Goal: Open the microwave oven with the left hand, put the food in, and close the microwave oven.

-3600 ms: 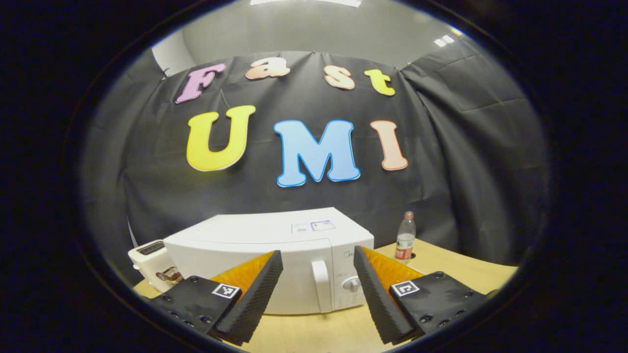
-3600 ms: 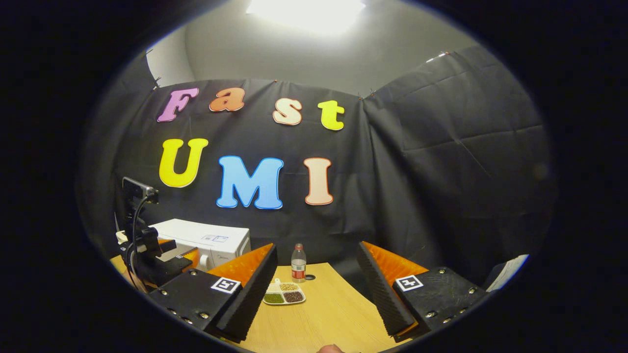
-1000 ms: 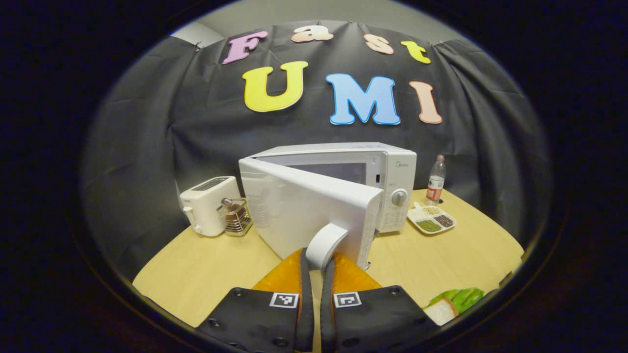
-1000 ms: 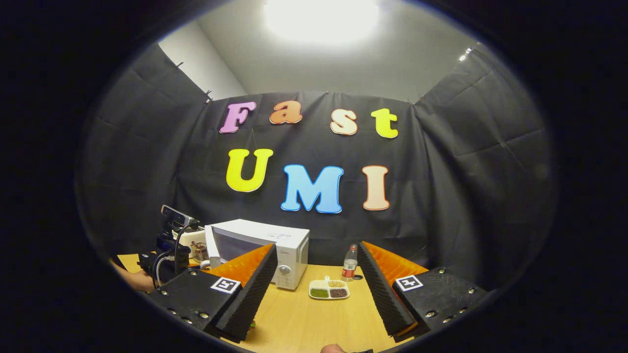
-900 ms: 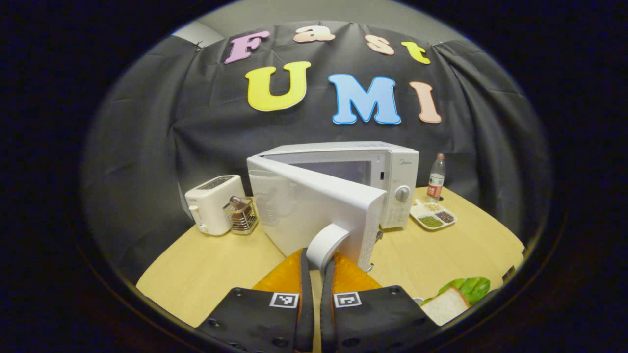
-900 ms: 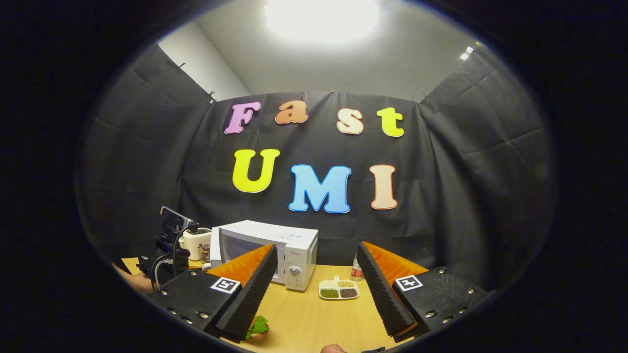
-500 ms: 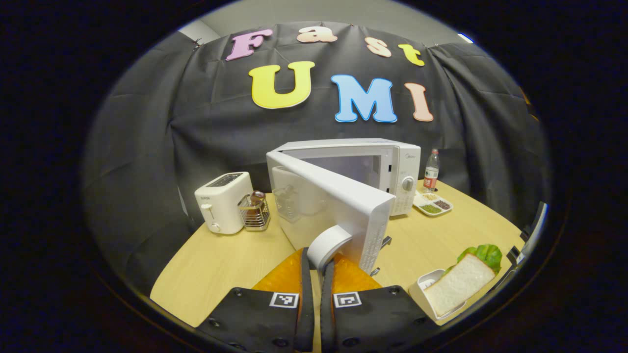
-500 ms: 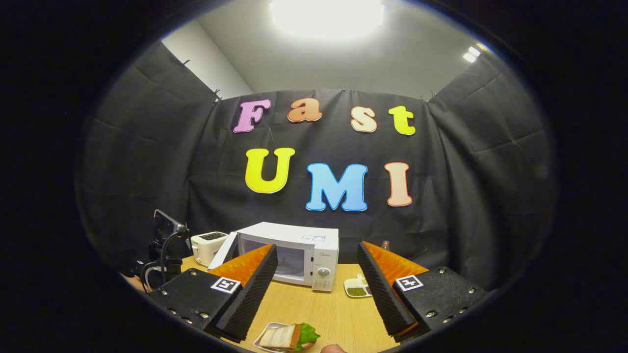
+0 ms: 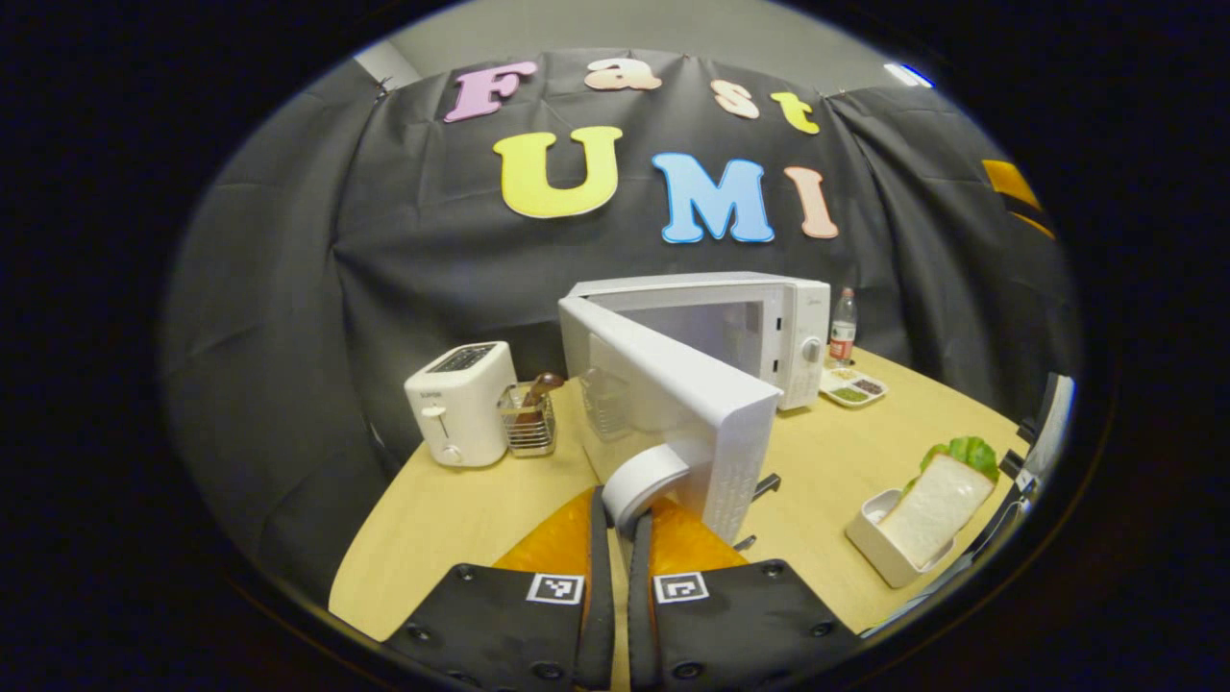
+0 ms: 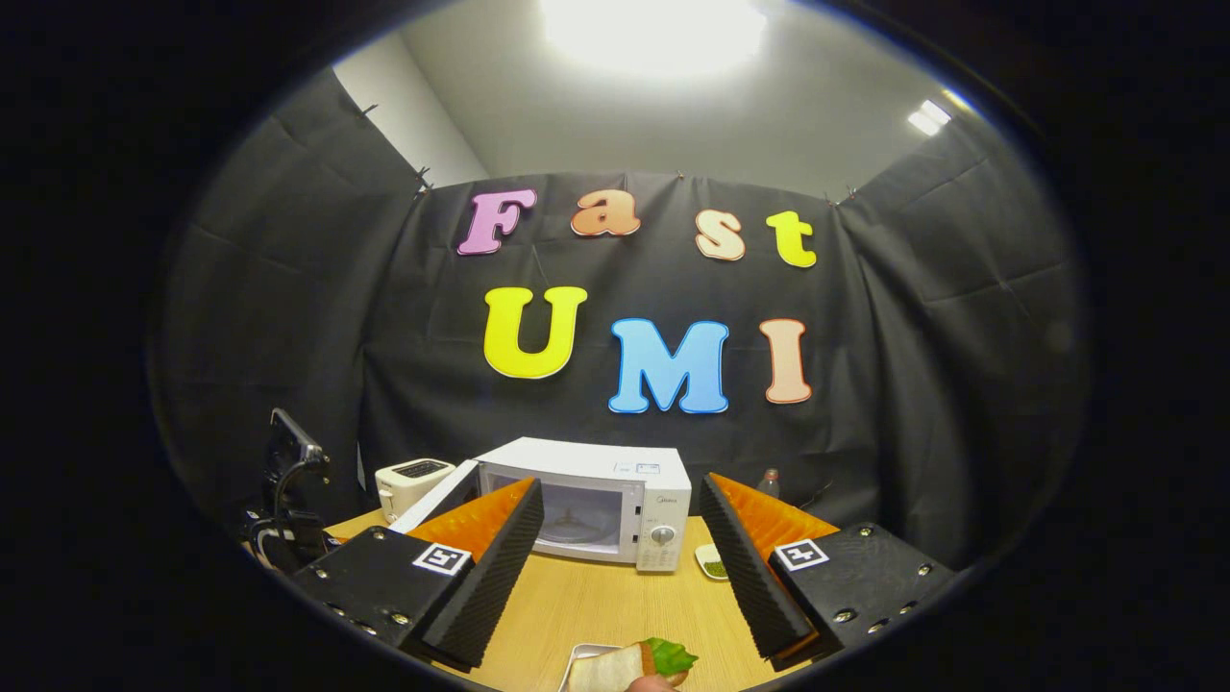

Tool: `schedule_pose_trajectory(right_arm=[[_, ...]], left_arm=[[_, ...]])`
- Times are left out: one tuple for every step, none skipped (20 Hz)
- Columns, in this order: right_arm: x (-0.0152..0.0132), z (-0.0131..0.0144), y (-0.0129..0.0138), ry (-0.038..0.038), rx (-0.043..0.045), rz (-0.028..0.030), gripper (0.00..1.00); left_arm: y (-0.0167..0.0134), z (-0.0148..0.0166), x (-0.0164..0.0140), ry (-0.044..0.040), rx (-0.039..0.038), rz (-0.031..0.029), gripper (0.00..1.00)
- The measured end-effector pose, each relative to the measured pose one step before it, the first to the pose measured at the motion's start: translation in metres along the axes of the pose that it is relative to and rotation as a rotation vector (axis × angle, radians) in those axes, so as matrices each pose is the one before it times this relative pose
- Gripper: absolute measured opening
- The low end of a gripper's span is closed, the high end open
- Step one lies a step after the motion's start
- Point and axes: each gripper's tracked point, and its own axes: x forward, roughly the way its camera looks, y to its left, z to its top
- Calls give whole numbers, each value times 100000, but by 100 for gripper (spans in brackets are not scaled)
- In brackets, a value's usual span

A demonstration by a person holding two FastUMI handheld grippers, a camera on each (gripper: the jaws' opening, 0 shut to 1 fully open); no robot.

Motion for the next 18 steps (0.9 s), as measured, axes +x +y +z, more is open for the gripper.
schedule_pose_trajectory(right_arm=[[136,225,293,-310,17,285,99],[-142,43,-88,-111,82,613,99],[-17,25,-61,101,-60,445,99],[55,4,100,271,-147,693,99],[74,51,-7,60,-46,792,99],[171,0,0,140,-68,710,99],[104,-6,-86,426,103,767,99],[118,-125,-33,699,281,853,99],[217,-90,-261,806,443,1032,99],[552,-257,-386,1183,475,1291,99],[429,-372,-469,1568,497,941,99],[167,-527,-411,1728,781,692,99],[212,-448,-449,1519,1159,665,99],[174,-729,-355,2109,1278,784,99],[265,-906,-411,2935,1209,675,99],[338,-1081,-443,3361,1191,900,99],[270,-1138,-365,3796,1139,1039,99],[416,-1346,-425,4563,1178,971,99]], left_arm=[[1126,-68,-181,241,-687,2356,15],[820,-152,-192,119,-2235,968,13],[536,-103,-85,699,-3143,642,16],[177,-305,-170,747,-2463,402,16],[22,-255,-12,843,-2505,81,13],[-175,-142,-682,562,-2118,491,19],[45,-151,-466,-85,-1494,1248,17],[296,106,-512,-1286,-557,2958,19],[271,10,-562,-919,-138,2762,19],[331,401,-1232,-625,-342,3340,25],[461,270,-994,-1677,-524,3389,27],[291,694,-870,-2431,-535,1807,45],[166,1026,-1847,-3202,186,2854,63],[-21,641,-1128,-2807,114,1416,82],[280,1015,-1385,-2694,800,2078,100],[119,1148,-1069,-2340,1091,1655,94],[-268,1000,-1096,-2254,522,1030,96],[-288,1390,-895,-2174,-260,126,99]])
